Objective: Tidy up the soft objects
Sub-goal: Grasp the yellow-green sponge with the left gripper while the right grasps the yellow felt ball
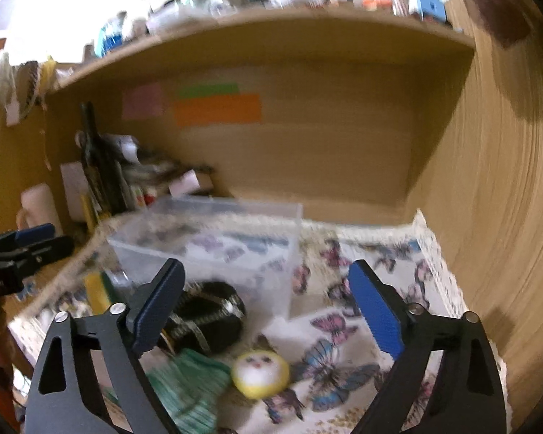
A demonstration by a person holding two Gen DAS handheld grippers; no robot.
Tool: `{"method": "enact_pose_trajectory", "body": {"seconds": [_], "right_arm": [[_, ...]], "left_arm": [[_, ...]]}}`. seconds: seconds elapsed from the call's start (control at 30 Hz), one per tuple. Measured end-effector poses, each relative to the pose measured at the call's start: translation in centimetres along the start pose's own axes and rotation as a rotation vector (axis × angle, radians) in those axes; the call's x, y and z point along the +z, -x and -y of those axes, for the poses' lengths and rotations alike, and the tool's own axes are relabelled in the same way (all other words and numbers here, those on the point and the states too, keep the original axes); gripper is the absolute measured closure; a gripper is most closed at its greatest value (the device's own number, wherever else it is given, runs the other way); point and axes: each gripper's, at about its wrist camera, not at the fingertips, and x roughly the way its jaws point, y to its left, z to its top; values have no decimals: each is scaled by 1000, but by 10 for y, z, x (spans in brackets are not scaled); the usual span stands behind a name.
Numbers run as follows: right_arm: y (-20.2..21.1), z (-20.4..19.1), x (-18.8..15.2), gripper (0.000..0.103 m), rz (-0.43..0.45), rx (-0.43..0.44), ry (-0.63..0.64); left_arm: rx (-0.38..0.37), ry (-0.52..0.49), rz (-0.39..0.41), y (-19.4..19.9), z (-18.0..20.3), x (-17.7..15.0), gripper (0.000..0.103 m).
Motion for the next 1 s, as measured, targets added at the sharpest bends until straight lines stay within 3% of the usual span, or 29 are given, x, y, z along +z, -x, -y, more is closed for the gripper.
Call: {"method": "enact_pose_trajectory", "body": {"seconds": [0.23, 0.37, 0.5, 0.57, 0.67, 0.8, 1.0], "right_arm": [[-28, 19, -31, 27, -179, -2, -15], [-40, 25, -47, 29, -260, 13, -43], [-48, 28, -58, 30, -325, 64, -74], [-52, 27, -64, 43, -354, 81, -76], [-59, 24, -72, 59, -404, 102, -80], [-60, 25, -72, 60, -416, 148, -112], [-48, 29, -54, 60, -340, 86, -96]], "left_arm": [[-3, 16, -138, -36, 0, -21, 19], [21, 23, -167, -45, 2, -30, 20], [24, 11, -188, -50, 4, -37, 33], [17, 11, -206, -54, 4, -41, 37], [10, 9, -194, -51, 4, -40, 44], [22, 1, -150, -41, 3, -33, 47], [50, 10, -53, -19, -8, -5, 47]]}}
